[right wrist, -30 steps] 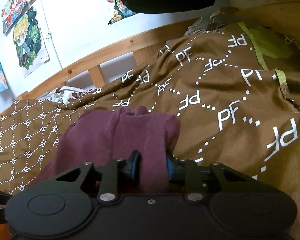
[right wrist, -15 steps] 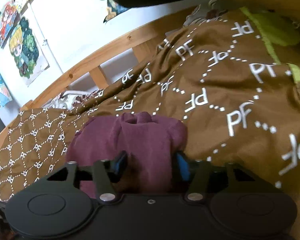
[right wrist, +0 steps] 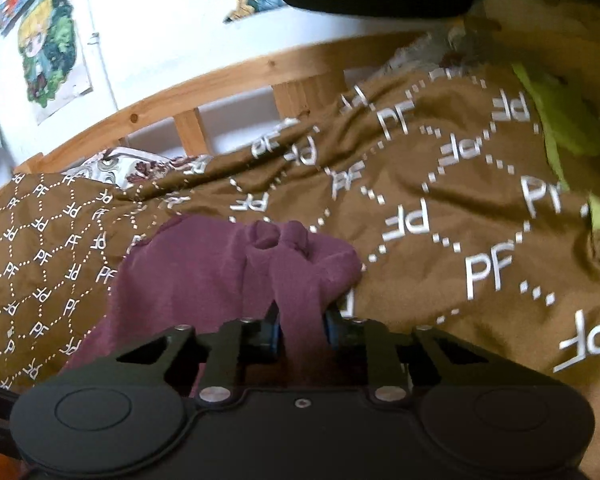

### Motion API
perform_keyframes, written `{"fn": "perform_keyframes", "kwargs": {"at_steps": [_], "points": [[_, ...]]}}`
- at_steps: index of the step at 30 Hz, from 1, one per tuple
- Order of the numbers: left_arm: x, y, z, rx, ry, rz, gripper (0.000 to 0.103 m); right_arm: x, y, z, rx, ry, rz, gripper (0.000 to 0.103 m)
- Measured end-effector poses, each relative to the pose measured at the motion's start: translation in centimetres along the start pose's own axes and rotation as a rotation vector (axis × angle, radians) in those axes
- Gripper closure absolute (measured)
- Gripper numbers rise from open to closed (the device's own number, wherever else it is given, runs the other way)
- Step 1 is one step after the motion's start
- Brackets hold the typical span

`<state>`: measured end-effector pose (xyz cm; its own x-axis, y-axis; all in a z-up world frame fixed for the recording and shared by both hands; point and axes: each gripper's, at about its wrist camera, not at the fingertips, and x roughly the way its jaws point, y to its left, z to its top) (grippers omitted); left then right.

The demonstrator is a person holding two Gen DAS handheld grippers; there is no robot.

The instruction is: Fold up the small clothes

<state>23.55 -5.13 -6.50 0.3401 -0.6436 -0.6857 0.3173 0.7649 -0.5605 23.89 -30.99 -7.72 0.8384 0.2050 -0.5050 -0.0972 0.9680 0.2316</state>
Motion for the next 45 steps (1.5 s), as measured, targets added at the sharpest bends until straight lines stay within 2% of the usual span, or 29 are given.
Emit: {"fn": "perform_keyframes", "kwargs": {"at_steps": [2,5,10,15,19,23,26,30,34,36,38,39,42,43,45], "points": [[-0.6,-0.3,-0.2,0.027,-0.013,-0.009,0.055,-1.0,0.8,0.0,-0.033,-0.033,-0.001,0.085],[-2.0,-1.1,-0.6,0.095,-0.049,0.0,0.058,-2.6,2.4,-0.1,-0.086,-0.089,-0.021,0.087],[-4.9,-2.2,-1.0,0.198,-0.152,0.08,0.059,-5.1,6.2,0.6,-0.21,-0.187,-0.028,0.089],[-8.2,-1.1,-0.7,0.195,-0.25,0.121,0.059,-6.8,10.3,2.2,-0.318,-0.302,0.023,0.09],[-9.9,0.9,0.5,0.156,-0.304,0.186,0.058,-5.7,13.3,3.8,-0.369,-0.346,0.059,0.09],[-10.5,3.3,1.5,0.147,-0.34,0.285,0.058,-2.5,15.0,5.0,-0.313,-0.331,0.108,0.09],[-10.1,5.2,1.9,0.114,-0.335,0.337,0.059,0.5,15.5,5.5,-0.261,-0.289,0.122,0.091],[-9.4,7.7,2.0,0.005,-0.305,0.316,0.058,3.5,14.9,5.2,-0.191,-0.239,0.115,0.092],[-9.4,8.1,2.1,0.006,-0.304,0.316,0.055,5.4,14.0,4.5,-0.144,-0.176,0.096,0.092],[-9.5,7.9,2.1,0.012,-0.301,0.322,0.053,5.8,13.7,4.1,-0.139,-0.154,0.074,0.088],[-9.5,7.9,1.9,0.004,-0.295,0.328,0.049,6.0,13.3,3.8,-0.122,-0.142,0.053,0.074],[-9.4,8.0,1.9,-0.003,-0.293,0.328,0.048,6.0,13.1,3.8,-0.111,-0.139,0.044,0.073],[-9.8,8.1,1.9,-0.031,-0.294,0.325,0.042,5.5,12.5,3.7,-0.089,-0.14,0.036,0.052],[-9.9,8.1,1.8,-0.039,-0.295,0.323,0.038,5.3,12.4,3.6,-0.087,-0.143,0.035,0.044],[-10.3,8.0,1.8,-0.052,-0.303,0.318,0.029,4.6,12.2,3.5,-0.086,-0.15,0.038,0.04]]}}
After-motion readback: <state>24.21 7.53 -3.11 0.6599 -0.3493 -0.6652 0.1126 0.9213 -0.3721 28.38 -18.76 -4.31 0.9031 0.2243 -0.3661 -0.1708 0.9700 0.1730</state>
